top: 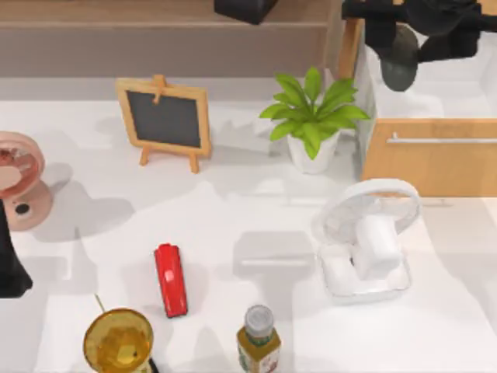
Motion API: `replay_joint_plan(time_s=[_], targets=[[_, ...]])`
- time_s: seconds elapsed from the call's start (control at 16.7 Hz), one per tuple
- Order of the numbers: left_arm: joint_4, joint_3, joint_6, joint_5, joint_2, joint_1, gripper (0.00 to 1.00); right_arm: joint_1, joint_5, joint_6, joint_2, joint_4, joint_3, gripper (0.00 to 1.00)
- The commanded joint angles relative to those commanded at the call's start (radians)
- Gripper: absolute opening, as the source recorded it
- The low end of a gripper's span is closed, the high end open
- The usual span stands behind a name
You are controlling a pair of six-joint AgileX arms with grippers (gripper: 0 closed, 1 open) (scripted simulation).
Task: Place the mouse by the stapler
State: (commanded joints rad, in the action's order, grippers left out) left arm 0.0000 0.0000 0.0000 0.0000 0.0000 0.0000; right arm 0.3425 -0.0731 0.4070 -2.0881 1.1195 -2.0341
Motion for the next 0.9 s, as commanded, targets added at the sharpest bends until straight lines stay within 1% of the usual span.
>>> replay_joint_plan(time_s=[0.24,0.54,0.72,0.9], targets=[[0.000,0.000,0.000,0.000,0.000,0.000,1.00,0.187,0.008,0.131,0.044,-0.032,0.058,0.00],[0.000,0.000,0.000,0.000,0.000,0.000,1.00,0.409,0.021,0.288,0.040,-0.065,0.170,0.00],[0.000,0.000,0.000,0.000,0.000,0.000,1.00,0.506,0.025,0.366,0.017,-0.079,0.239,0.00],[0.000,0.000,0.000,0.000,0.000,0.000,1.00,0.560,0.023,0.426,-0.011,-0.094,0.300,0.00]])
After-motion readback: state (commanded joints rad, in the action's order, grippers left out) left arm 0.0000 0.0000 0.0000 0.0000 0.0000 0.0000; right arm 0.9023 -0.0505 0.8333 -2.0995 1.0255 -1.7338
